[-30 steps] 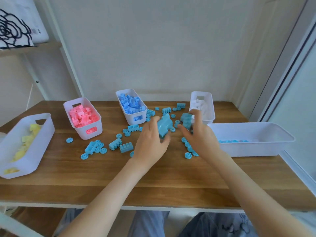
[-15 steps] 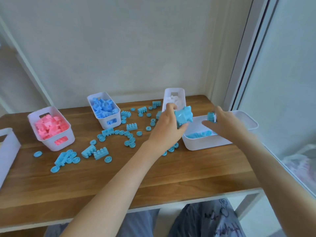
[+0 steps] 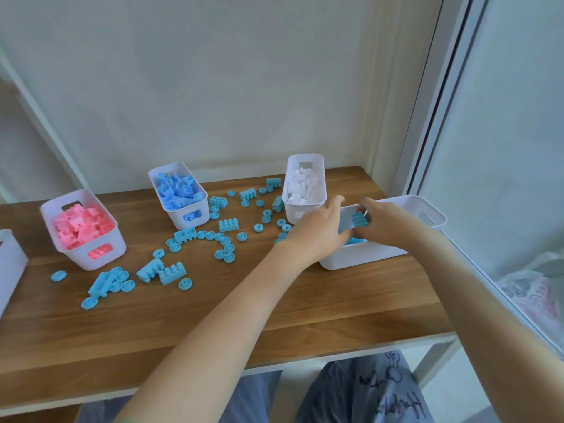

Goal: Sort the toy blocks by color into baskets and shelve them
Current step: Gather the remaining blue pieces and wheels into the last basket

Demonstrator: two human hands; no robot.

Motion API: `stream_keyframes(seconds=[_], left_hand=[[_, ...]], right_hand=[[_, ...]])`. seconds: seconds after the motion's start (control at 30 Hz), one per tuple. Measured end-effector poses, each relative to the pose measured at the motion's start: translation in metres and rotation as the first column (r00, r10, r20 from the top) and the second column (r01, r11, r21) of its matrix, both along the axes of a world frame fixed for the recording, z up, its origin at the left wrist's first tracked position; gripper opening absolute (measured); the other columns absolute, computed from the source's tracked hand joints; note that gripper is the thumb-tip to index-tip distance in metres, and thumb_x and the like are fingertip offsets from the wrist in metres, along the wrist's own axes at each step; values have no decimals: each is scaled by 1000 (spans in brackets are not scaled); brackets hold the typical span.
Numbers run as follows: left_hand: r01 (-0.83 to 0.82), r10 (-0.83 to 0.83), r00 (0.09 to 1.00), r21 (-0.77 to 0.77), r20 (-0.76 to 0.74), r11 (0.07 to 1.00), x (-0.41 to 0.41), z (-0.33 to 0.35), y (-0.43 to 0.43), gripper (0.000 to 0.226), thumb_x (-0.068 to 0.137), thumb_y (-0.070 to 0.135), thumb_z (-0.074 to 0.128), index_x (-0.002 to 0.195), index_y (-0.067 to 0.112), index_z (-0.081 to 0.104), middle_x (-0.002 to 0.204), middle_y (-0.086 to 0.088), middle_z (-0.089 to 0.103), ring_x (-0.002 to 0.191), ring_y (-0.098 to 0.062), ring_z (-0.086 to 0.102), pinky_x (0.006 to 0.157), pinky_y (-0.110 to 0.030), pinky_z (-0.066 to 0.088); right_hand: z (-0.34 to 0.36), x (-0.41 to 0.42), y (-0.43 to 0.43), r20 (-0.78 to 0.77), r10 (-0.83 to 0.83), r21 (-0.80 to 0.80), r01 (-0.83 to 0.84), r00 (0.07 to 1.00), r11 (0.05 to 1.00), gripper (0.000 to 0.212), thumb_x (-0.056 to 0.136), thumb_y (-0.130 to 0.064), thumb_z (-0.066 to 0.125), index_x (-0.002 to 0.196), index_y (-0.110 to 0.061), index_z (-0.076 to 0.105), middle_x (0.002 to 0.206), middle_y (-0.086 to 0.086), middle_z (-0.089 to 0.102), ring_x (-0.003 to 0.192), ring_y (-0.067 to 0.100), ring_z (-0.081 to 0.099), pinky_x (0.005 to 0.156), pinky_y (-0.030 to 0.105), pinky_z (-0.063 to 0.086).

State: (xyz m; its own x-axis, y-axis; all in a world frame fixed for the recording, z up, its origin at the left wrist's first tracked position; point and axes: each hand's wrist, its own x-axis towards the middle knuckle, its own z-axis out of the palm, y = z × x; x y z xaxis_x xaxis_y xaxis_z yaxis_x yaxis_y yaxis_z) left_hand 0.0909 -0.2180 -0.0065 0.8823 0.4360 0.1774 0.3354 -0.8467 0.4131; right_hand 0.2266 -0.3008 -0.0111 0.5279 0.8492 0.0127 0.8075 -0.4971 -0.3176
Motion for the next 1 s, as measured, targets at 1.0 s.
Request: stream_keyframes(seconds=[1.0], left_hand=[[-790,806,586,280,85,545,-276,-68,101,76,87,63,43,147,22,22,153,-9,21,138,-29,22,111,-45,21]], right_hand=[[-59,-216,123,111,578,15,-583,809,813,78,86,-67,39,148,-38,2,158,0,5,144,23,11,115,46,12]])
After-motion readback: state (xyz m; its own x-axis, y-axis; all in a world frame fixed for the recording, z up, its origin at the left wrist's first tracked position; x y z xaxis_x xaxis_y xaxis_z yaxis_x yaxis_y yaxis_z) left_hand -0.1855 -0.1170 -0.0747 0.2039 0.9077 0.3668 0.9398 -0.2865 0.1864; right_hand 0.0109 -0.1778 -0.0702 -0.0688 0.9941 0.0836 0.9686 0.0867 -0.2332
